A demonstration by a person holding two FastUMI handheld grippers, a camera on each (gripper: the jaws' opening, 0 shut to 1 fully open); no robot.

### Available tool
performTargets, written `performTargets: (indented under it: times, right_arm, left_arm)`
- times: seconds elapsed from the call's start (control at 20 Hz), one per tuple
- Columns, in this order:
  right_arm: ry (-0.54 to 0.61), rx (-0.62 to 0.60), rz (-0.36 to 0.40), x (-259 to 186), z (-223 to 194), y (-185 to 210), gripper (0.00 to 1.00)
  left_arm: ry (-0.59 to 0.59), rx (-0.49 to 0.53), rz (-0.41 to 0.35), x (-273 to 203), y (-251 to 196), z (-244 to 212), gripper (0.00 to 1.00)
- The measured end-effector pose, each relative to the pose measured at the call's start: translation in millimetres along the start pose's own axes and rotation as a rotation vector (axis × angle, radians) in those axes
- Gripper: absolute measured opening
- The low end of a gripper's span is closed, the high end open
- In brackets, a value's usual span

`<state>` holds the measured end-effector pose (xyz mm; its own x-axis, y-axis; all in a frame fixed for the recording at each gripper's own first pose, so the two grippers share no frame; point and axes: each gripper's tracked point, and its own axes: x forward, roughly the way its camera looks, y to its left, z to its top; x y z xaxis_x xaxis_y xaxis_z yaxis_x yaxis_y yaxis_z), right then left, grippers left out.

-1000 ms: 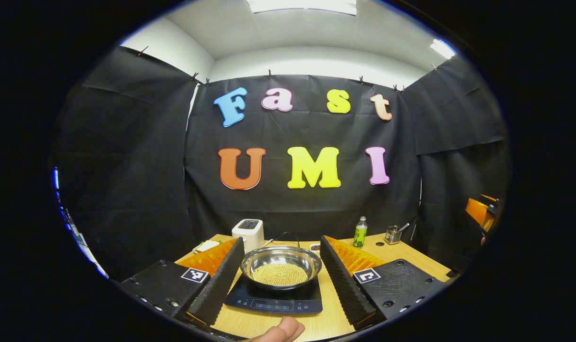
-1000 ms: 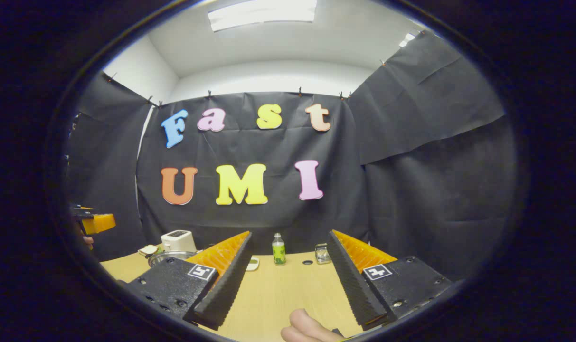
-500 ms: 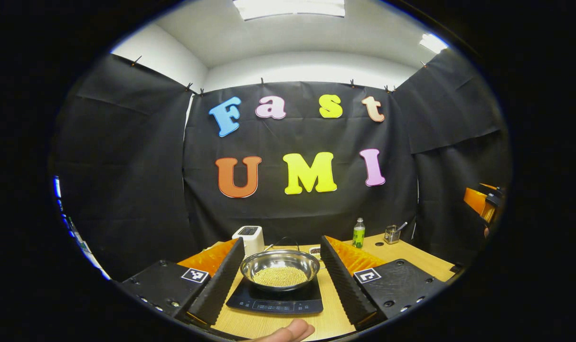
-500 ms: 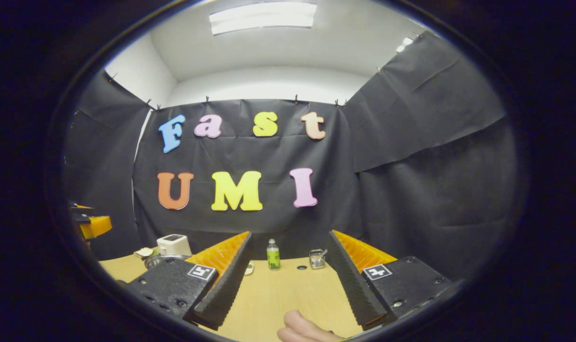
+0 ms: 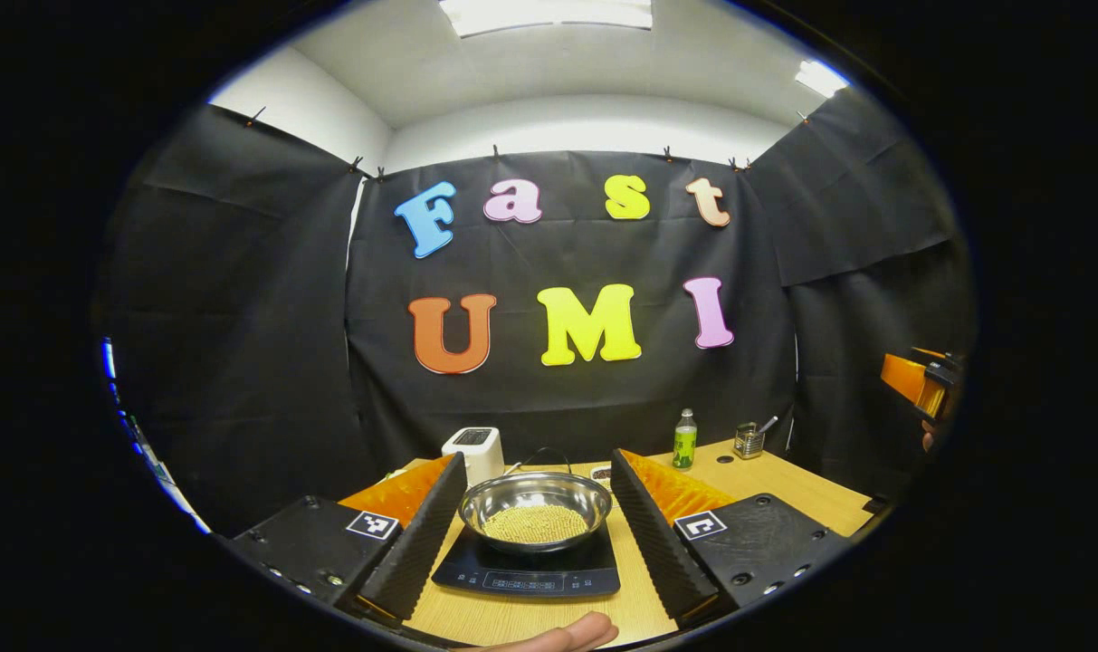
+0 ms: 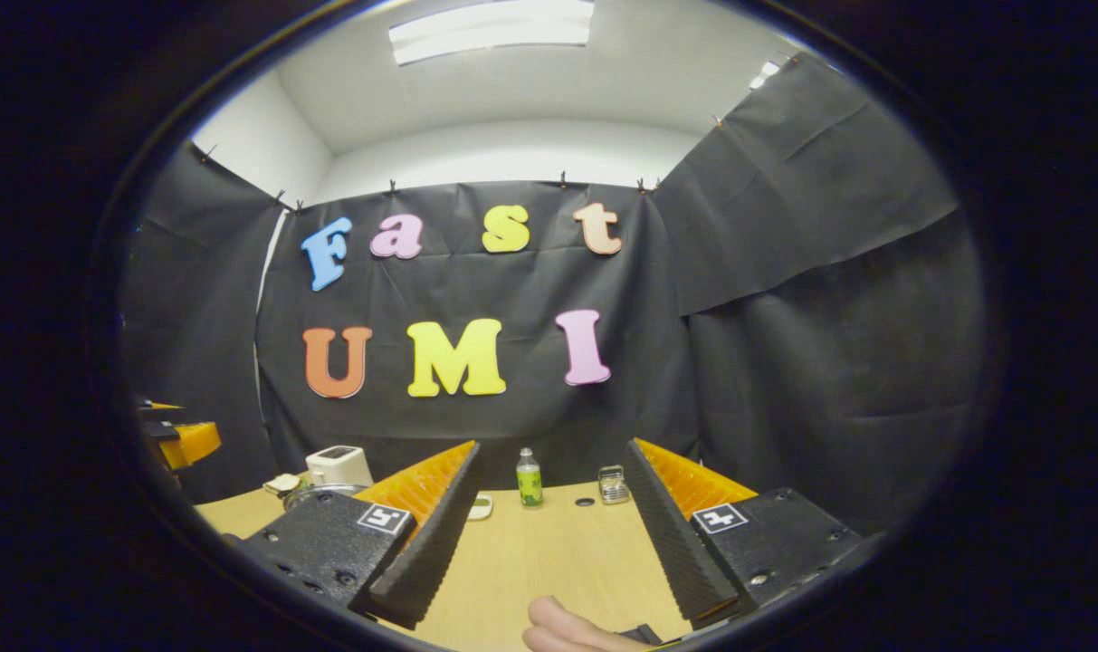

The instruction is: First push the handle of the pot to place it horizontally, then grasp the pot with both hands and set it on the induction cooktop.

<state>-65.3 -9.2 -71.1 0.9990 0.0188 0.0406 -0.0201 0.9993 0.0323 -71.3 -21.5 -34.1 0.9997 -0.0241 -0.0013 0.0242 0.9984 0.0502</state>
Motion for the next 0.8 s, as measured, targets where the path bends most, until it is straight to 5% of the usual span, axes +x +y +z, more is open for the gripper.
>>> performTargets:
  times: [0.8]
  right_arm:
    - [0.031,-0.013,0.004,-0.7,-12.3,3.5,0.96]
  left_arm:
    - [-0.008,-0.005,-0.006,-1.8,4.7,-11.4,0.95]
